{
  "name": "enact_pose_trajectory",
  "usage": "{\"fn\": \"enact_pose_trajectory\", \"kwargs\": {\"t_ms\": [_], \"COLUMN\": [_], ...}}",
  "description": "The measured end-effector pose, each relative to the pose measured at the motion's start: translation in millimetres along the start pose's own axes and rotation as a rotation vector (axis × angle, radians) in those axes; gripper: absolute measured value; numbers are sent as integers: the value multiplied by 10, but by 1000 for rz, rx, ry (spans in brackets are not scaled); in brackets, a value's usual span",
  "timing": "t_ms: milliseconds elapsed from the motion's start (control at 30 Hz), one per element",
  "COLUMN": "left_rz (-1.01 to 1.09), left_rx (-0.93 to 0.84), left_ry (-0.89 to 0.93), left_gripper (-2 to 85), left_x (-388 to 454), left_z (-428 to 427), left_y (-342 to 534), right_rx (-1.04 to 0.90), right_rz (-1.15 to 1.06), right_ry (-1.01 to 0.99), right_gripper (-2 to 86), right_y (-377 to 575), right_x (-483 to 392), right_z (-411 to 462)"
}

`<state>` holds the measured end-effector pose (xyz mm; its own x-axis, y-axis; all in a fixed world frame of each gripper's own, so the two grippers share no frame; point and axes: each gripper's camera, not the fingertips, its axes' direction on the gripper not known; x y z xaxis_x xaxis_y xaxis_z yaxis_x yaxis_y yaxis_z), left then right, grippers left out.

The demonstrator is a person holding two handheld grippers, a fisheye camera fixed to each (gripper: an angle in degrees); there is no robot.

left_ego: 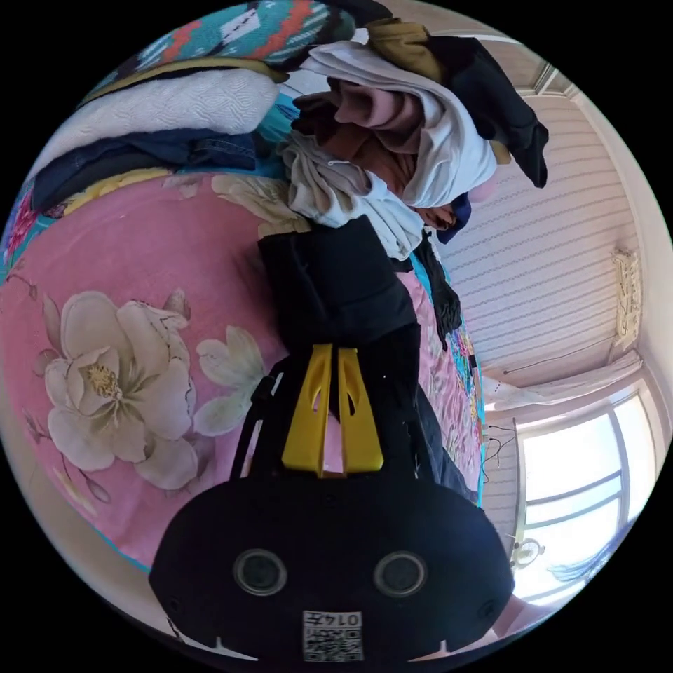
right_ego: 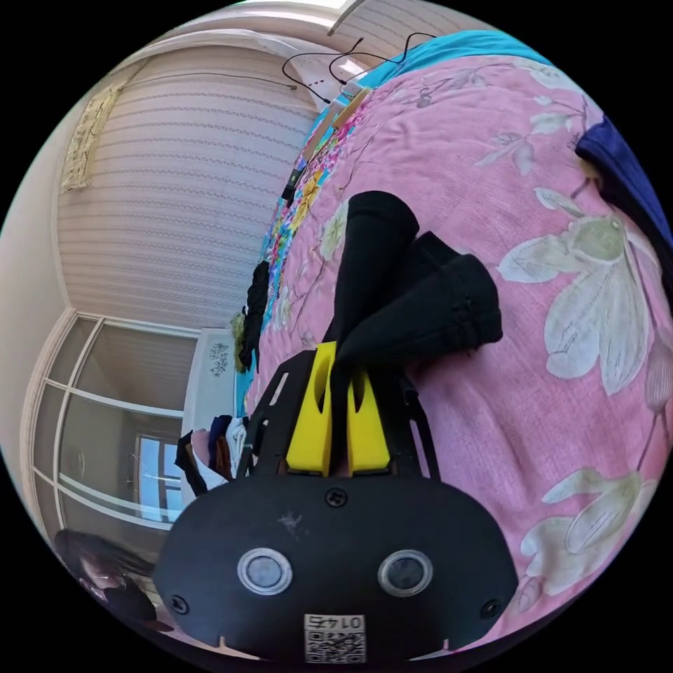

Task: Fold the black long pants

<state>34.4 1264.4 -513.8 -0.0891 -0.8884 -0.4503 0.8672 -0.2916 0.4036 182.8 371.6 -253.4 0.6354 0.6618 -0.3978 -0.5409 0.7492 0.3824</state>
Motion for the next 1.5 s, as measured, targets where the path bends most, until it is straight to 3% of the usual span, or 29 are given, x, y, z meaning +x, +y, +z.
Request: {"fn": "enact_pose_trajectory", "kwargs": {"t_ms": [267,633,733,800,933,1033,1100,1233,1433,1500], "left_rz": [108,116,56,-46,-71,76,303,677,1122,1319], "left_rx": [49,54,45,-85,-44,-31,-49,-115,-482,-599], "left_ry": [75,215,54,-129,-192,-284,-334,-279,202,348], "left_gripper": [-10,-10,-10,-10,-10,-10,-10,-9,0,29], "left_x": [249,424,224,-5,36,576,1303,2628,4721,5497], "left_z": [-385,-896,-1064,-972,-1179,-1297,-1189,-561,1171,1616], "left_y": [141,1038,1437,1709,2020,2131,2194,2580,4251,5128], "right_rx": [-136,-209,-293,-355,-270,-105,-13,185,207,176], "right_rz": [-286,-295,-294,-279,-201,-93,-38,-18,-55,-80], "right_ry": [-33,33,89,167,224,159,137,182,-64,-32], "right_gripper": [-7,-7,-7,-7,-3,1,2,10,124,127], "right_y": [255,1053,1400,1621,2132,2484,2695,3120,3188,3121], "right_x": [-370,-32,122,279,685,1027,1222,1424,1596,1573], "right_z": [-669,-1389,-1466,-1431,-1688,-2156,-2411,-2761,-2555,-2433]}}
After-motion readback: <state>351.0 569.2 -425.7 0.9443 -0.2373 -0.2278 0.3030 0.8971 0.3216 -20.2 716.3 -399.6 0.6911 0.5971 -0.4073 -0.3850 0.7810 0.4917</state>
